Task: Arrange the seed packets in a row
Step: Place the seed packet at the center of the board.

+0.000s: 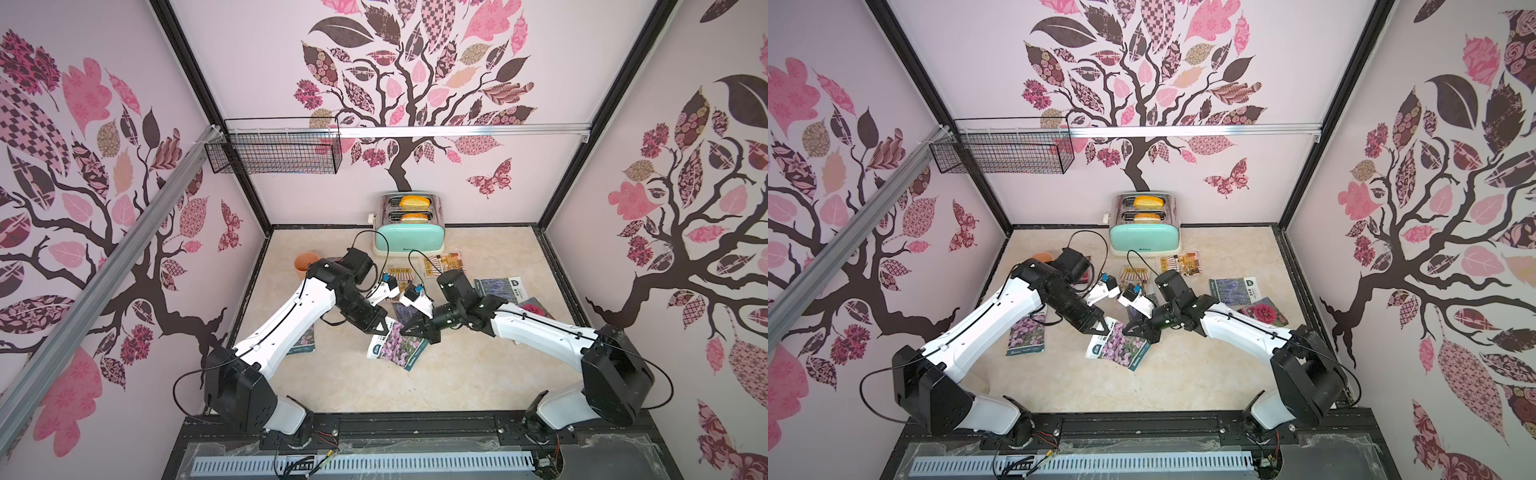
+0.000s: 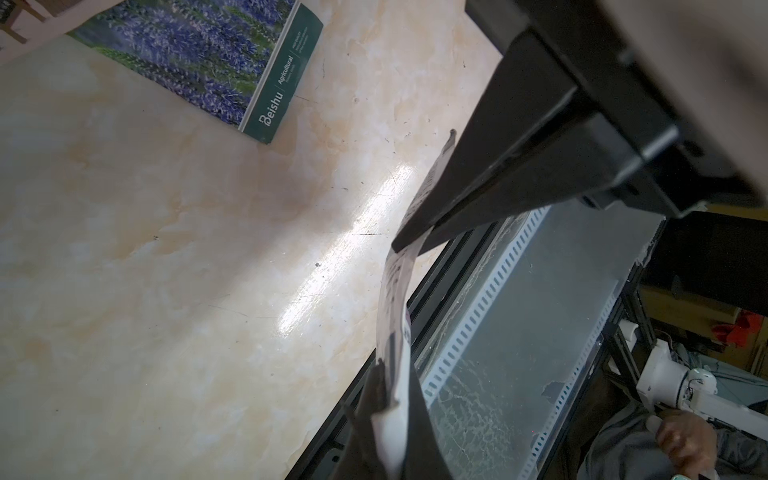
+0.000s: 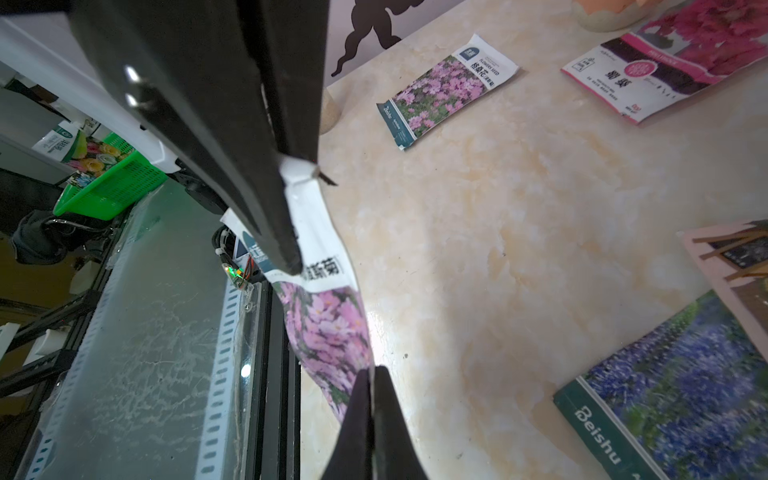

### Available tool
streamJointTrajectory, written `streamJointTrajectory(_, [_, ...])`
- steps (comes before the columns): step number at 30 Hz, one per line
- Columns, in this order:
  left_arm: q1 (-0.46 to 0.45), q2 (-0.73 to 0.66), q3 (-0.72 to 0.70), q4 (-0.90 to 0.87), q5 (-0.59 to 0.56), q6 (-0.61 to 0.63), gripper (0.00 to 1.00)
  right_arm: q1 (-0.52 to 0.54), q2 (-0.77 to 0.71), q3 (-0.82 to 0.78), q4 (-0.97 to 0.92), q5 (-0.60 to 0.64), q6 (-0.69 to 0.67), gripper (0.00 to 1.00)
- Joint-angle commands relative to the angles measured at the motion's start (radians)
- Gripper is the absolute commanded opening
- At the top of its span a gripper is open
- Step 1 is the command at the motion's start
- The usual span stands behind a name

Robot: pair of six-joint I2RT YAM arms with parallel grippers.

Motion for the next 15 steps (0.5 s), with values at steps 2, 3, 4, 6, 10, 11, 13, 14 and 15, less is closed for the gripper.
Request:
streamJointTrajectory(2, [0.027, 0.018, 0.030, 0.085, -0.158, -0.097, 0.26, 0.009, -0.020, -0.003, 0.069, 0.003, 0.115, 0.00])
streamJointTrajectory(3, [0.043, 0.012, 0.034, 0.098, -0.238, -0.152, 0.27, 0.007, -0.015, -0.007, 0.094, 0.027, 0.163, 0.00])
streamJointTrajectory(4, [0.067, 0.005, 0.032, 0.111, -0.260, -0.179, 0.27, 0.007, -0.007, -0.007, 0.114, 0.052, 0.211, 0.00])
streamJointTrajectory(6, [0.135, -0.029, 0.022, 0.144, -0.334, -0.264, 0.30, 0.007, 0.028, 0.004, 0.179, 0.090, 0.349, 0.00])
streamJointTrajectory(10, [0.237, -0.107, -0.034, 0.199, -0.551, -0.420, 0.60, 0.013, 0.165, 0.076, 0.283, 0.075, 0.603, 0.00])
streamJointTrajectory(11, [0.261, -0.115, -0.040, 0.190, -0.599, -0.459, 0.60, 0.018, 0.203, 0.092, 0.317, 0.099, 0.668, 0.00])
streamJointTrajectory(13, [0.299, -0.140, -0.067, 0.186, -0.628, -0.515, 0.59, 0.037, 0.273, 0.144, 0.353, 0.114, 0.743, 0.00])
streamJointTrajectory(14, [0.314, -0.162, -0.089, 0.196, -0.644, -0.541, 0.59, 0.047, 0.308, 0.176, 0.354, 0.153, 0.792, 0.00])
streamJointTrajectory(15, [0.324, -0.191, -0.119, 0.215, -0.685, -0.568, 0.59, 0.058, 0.344, 0.201, 0.386, 0.168, 0.841, 0.00])
